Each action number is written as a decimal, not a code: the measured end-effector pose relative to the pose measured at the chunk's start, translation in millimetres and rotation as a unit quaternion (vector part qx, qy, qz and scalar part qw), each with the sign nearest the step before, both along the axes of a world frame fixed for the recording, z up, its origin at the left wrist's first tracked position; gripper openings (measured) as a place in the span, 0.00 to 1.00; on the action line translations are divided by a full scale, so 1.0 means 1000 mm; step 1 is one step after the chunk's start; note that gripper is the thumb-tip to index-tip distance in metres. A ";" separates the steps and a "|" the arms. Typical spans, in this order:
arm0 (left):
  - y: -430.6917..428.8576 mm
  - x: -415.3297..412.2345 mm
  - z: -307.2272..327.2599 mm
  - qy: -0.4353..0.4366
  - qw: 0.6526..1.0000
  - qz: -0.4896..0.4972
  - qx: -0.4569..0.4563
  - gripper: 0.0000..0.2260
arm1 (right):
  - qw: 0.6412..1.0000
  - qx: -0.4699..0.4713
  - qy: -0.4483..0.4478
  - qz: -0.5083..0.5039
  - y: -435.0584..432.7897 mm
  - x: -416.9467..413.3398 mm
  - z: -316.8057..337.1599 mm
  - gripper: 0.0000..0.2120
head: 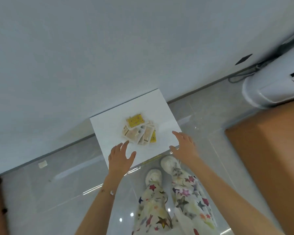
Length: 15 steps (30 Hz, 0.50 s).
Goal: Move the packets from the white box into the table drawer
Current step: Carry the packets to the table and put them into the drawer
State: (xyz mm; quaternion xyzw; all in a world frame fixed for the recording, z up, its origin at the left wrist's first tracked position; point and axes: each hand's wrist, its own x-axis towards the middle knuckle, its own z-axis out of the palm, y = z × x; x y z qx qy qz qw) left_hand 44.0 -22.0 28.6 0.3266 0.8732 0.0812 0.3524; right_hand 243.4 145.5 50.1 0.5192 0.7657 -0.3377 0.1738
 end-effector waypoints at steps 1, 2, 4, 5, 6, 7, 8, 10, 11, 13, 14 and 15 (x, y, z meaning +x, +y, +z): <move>0.002 -0.003 -0.020 -0.016 0.999 0.031 -0.007 0.28 | 1.000 -0.010 -0.004 0.011 0.006 -0.010 -0.020 0.31; 0.003 -0.005 -0.048 -0.034 0.996 0.074 -0.019 0.28 | 0.999 -0.024 -0.009 0.024 0.012 -0.022 -0.049 0.31; 0.007 -0.004 -0.066 -0.055 0.989 0.138 -0.014 0.30 | 0.999 -0.028 0.007 0.014 0.016 -0.036 -0.072 0.32; 0.011 -0.004 -0.082 -0.058 0.984 0.170 -0.009 0.30 | 0.999 -0.030 0.016 0.015 0.019 -0.045 -0.091 0.33; 0.018 -0.004 -0.098 -0.058 0.978 0.202 -0.003 0.31 | 0.999 -0.034 0.023 0.014 0.023 -0.054 -0.111 0.34; 0.024 -0.004 -0.112 -0.057 0.972 0.227 0.007 0.31 | 0.999 -0.037 0.032 0.011 0.026 -0.063 -0.128 0.35; 0.032 -0.002 -0.123 -0.053 0.967 0.250 0.019 0.32 | 0.998 -0.037 0.040 0.002 0.029 -0.070 -0.141 0.37; 0.049 0.000 -0.139 -0.047 0.951 0.300 0.053 0.35 | 0.997 -0.036 0.059 -0.032 0.035 -0.084 -0.159 0.40; 0.059 0.000 -0.145 -0.043 0.939 0.333 0.069 0.36 | 0.996 -0.039 0.068 -0.049 0.038 -0.090 -0.168 0.42; 0.082 0.000 -0.150 -0.045 0.901 0.424 0.079 0.40 | 0.993 -0.058 0.071 -0.069 0.040 -0.102 -0.178 0.46; 0.094 -0.002 -0.153 -0.049 0.872 0.480 0.078 0.42 | 0.993 -0.066 0.065 -0.073 0.040 -0.106 -0.183 0.48; 0.105 -0.004 -0.155 -0.053 0.841 0.533 0.076 0.44 | 0.993 -0.067 0.059 -0.072 0.039 -0.109 -0.186 0.49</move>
